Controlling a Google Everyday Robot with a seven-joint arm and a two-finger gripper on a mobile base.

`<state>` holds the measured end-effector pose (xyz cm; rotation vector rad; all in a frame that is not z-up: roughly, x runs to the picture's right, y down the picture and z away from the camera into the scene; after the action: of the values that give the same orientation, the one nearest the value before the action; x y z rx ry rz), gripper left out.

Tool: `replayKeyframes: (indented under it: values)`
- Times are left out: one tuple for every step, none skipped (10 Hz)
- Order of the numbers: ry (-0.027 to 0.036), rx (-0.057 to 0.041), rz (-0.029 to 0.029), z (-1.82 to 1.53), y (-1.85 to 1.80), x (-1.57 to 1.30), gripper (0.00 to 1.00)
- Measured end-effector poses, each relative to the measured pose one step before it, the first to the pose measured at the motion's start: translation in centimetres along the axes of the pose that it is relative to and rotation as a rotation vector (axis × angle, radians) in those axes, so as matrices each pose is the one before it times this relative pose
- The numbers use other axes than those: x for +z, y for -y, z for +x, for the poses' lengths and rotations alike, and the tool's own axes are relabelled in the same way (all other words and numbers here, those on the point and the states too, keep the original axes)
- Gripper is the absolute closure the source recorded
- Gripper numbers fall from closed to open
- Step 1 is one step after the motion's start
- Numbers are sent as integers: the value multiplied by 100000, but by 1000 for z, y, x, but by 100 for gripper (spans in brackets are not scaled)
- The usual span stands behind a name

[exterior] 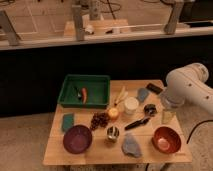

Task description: Place banana in tray

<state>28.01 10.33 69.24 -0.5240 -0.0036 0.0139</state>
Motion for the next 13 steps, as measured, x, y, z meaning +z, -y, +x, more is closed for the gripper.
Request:
replayKeyframes:
  values:
    - [1267,-2857,1964,-488,1146,657,20]
    - [2477,-4542,2048,-1040,1860,855,20]
    - [2861,-7132,2514,-1100,2316,947,20]
    - [1645,-6607,2145,-1000,1688,540,20]
    - [2096,-10076,1518,-2201,2347,999,20]
    - [1060,-3675,546,-826,924,375,20]
    - [-100,-2333,324,-241,517,218,20]
    - [-39,29,-13,33,-15,7,20]
    - [-26,91,22,43,-26,-20,20]
    - [98,-66,-3,-75,42,13,20]
    - [0,6,16,1,3,-7,20]
    - [4,0,-2,-1,-1,-1,20]
    - [121,-347,12,-16,18,36,20]
